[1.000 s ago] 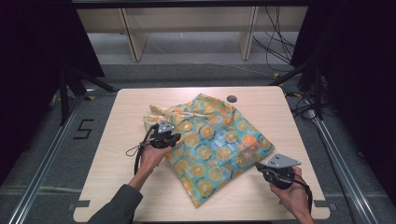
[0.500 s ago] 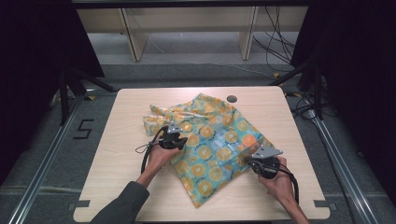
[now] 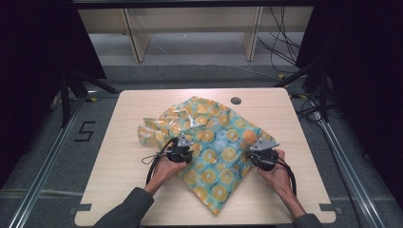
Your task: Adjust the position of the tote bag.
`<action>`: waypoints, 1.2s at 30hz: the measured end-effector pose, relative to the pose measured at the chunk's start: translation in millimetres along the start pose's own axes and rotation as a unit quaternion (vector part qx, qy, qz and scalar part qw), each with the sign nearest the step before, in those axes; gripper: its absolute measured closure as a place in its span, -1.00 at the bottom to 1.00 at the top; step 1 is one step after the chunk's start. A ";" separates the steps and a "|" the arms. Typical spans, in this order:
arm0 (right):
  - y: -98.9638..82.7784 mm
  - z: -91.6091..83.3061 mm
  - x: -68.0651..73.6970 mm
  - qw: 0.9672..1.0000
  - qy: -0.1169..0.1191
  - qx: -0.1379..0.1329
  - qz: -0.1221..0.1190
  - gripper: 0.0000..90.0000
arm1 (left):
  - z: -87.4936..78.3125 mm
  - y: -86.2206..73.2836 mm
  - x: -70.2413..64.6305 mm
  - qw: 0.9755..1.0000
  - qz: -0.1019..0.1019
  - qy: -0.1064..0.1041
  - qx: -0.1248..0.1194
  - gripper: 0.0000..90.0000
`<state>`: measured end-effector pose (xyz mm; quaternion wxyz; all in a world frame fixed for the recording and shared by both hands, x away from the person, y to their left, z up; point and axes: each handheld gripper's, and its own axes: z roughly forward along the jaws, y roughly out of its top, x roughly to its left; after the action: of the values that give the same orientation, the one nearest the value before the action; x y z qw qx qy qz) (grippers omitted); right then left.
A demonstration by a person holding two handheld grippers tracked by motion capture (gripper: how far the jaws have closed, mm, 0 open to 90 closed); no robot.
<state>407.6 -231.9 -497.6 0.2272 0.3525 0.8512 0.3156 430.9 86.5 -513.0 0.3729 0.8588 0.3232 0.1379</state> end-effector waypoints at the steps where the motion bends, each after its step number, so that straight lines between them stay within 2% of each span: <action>1: 2.1 3.6 -2.9 1.000 -0.006 -0.004 -0.011 1.00 | -0.8 -0.9 -3.3 1.000 0.006 0.003 0.004 0.98; 5: 10.4 13.8 -10.8 1.000 -0.012 0.001 -0.012 1.00 | -4.0 -3.1 -18.9 1.000 0.023 -0.008 0.007 0.98; 9: 19.4 25.9 -20.9 1.000 -0.019 -0.002 -0.015 1.00 | -8.1 -3.4 -36.2 0.999 0.029 -0.014 0.023 0.97; 10: 21.5 27.9 -23.3 1.000 -0.020 -0.002 -0.013 1.00 | -8.5 -2.9 -40.2 0.999 0.033 -0.025 0.026 0.96; 12: 24.3 26.2 -25.6 1.000 -0.019 0.000 -0.005 1.00 | -10.0 -2.8 -43.4 0.999 0.037 -0.025 0.029 0.94; 13: 25.0 23.7 -27.4 1.000 -0.013 -0.009 -0.016 1.00 | -11.1 -3.0 -44.9 0.999 0.031 -0.029 0.031 0.93; 14: 25.4 16.8 -25.7 1.000 -0.013 -0.007 -0.006 1.00 | -12.7 -2.6 -45.2 0.999 0.030 -0.032 0.027 0.93; 15: 25.3 11.3 -26.4 1.000 -0.005 -0.017 -0.013 1.00 | -14.9 -2.1 -45.2 0.999 0.031 -0.031 0.024 0.93; 16: 23.9 3.6 -24.5 1.000 -0.003 -0.020 -0.007 1.00 | -17.6 -1.6 -45.5 0.999 0.028 -0.033 0.019 0.94; 17: 21.4 -4.3 -22.9 1.000 0.008 -0.018 0.001 1.00 | -20.6 -0.9 -45.1 0.999 0.030 -0.032 0.017 0.94; 18: 18.2 -11.6 -20.5 1.000 0.014 -0.020 0.006 1.00 | -23.5 0.2 -42.6 0.999 0.040 -0.031 0.015 0.94; 19: 14.6 -18.2 -18.9 1.000 0.017 -0.023 0.009 1.00 | -26.2 0.5 -42.4 0.999 0.027 -0.029 0.011 0.94; 20: 11.1 -24.3 -16.4 1.000 0.016 -0.025 0.010 1.00 | -28.8 1.2 -40.3 0.999 0.024 -0.026 0.007 0.94; 21: 7.5 -30.1 -11.7 0.999 0.022 -0.022 0.018 1.00 | -30.8 1.8 -37.5 0.999 0.024 -0.025 0.004 0.94; 23: 0.4 -38.2 -1.5 0.999 0.037 -0.011 0.008 1.00 | -34.8 2.0 -34.5 1.000 0.016 -0.026 0.005 0.94; 25: -7.2 -44.3 10.1 0.999 0.049 0.010 0.011 1.00 | -34.8 1.1 -33.0 1.000 0.012 -0.028 0.004 0.94; 27: -12.5 -45.9 17.1 0.998 0.062 0.019 0.013 1.00 | -33.0 1.0 -36.1 0.999 0.017 -0.033 0.008 0.94; 29: -14.2 -41.6 20.8 0.998 0.059 0.026 0.011 1.00 | -28.5 1.1 -41.3 0.999 0.026 -0.035 0.014 0.95; 30: -14.9 -35.8 22.3 0.998 0.054 0.019 0.012 1.00 | -26.2 1.3 -44.7 0.998 0.032 -0.040 0.021 0.95; 31: -13.2 -34.6 20.7 0.998 0.056 0.034 0.008 1.00 | -23.8 1.6 -48.3 0.998 0.039 -0.045 0.025 0.95; 32: -11.5 -31.2 19.5 0.998 0.050 0.028 0.001 1.00 | -21.6 2.0 -52.1 0.998 0.040 -0.046 0.029 0.96; 34: -5.4 -25.6 16.3 0.999 0.044 0.028 0.002 1.00 | -16.8 4.6 -57.4 0.996 0.056 -0.051 0.039 0.96; 36: 0.5 -17.3 14.1 0.999 0.038 0.038 -0.009 1.00 | -14.1 6.3 -61.4 0.996 0.060 -0.047 0.042 0.94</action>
<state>388.1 -227.7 -487.5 0.1841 0.3412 0.8736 0.2940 380.7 50.7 -498.4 0.3422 0.8973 0.2583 0.1054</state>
